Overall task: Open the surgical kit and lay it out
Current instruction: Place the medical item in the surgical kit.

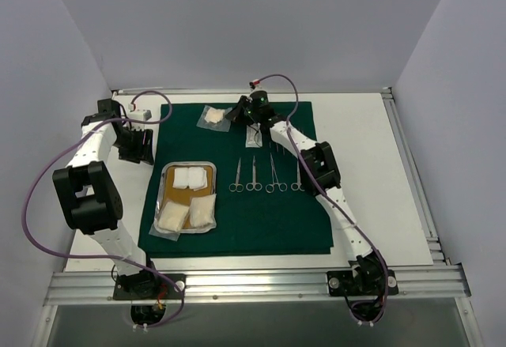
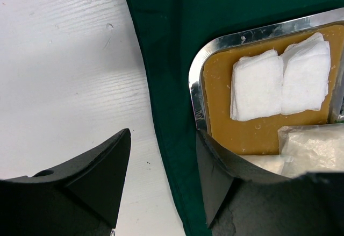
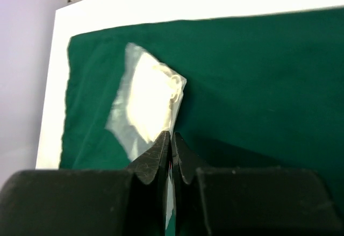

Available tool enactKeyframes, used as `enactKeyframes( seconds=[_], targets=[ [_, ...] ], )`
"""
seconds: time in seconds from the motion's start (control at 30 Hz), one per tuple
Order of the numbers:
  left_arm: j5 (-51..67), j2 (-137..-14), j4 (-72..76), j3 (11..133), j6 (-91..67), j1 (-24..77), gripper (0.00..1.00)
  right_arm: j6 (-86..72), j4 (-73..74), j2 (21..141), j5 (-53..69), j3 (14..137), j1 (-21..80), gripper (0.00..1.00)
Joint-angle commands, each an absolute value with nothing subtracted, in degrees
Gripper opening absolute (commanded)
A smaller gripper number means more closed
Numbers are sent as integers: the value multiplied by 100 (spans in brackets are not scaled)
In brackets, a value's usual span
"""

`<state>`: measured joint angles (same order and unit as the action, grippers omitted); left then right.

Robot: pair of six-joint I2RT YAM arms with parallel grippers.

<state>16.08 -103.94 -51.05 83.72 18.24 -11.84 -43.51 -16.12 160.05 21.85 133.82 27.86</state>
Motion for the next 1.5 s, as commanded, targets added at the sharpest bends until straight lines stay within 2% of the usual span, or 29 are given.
enactKeyframes(
  seconds=[0.0,0.5,0.53,0.7,0.83,1.07,1.23,1.33,1.47],
  targets=[
    [1714,-10336,-5062,8420,1854,-1239,61,-4157,-1398,16039,2188,14044,2892,0],
    [1714,-10336,-5097,8446,1863,-1231,61,-3639,-712,16102,1459,14388,2813,0],
    [1723,-10336,-5098,8455,1872,-1230,61,-3630,-712,16110,1468,14388,2795,1],
    [1732,-10327,-5115,8464,1854,-1230,61,-3428,-703,15970,1301,14344,2777,19],
    [1723,-10327,-5133,8455,1863,-1230,61,-3173,-756,15567,1073,14054,2804,27],
    [1740,-10292,-5159,8438,1881,-1230,61,-2682,-440,14986,449,13351,3032,30],
    [1749,-10257,-5177,8376,1916,-1230,61,-1742,-431,14389,-639,12667,3558,31],
    [1723,-10248,-5150,8323,1925,-1230,61,-1836,-168,14379,-877,12682,3603,37],
    [1758,-10239,-5150,8341,1934,-1230,61,-1444,-18,14510,-1125,12717,3735,38]
  ],
)
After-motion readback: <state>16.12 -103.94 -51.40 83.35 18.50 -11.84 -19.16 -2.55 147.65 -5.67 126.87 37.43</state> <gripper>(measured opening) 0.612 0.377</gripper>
